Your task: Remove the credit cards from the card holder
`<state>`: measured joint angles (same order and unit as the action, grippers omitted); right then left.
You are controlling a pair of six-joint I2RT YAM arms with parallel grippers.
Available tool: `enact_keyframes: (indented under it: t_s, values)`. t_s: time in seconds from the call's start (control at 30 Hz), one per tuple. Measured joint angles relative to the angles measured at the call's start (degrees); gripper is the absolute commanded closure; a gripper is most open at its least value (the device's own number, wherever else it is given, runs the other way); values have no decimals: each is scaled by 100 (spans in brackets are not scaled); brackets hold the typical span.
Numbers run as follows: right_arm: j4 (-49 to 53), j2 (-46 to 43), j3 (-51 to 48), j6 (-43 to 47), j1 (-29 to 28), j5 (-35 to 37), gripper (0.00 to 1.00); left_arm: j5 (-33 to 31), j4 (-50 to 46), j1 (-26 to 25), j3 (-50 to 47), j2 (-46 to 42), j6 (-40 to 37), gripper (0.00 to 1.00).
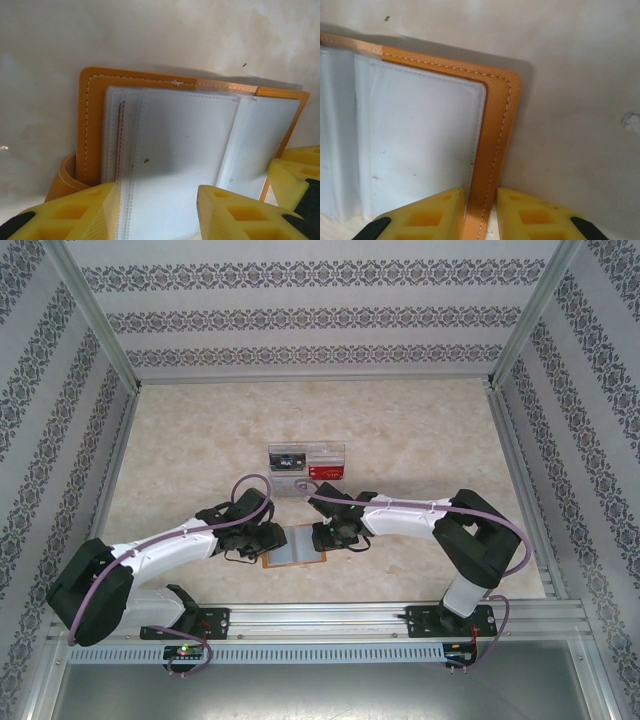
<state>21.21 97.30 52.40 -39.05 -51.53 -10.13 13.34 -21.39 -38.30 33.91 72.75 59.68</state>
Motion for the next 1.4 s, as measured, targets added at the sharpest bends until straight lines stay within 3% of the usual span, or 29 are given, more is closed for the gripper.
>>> enact_keyframes:
  t_s: [0.97,1.4]
  values:
    - [-2,0,-2,-2,0,-2,74,310,254,-376,793,581,-157,48]
    - [-7,0,-2,-2,0,-4,74,-527,-612,-398,498,74,66,48]
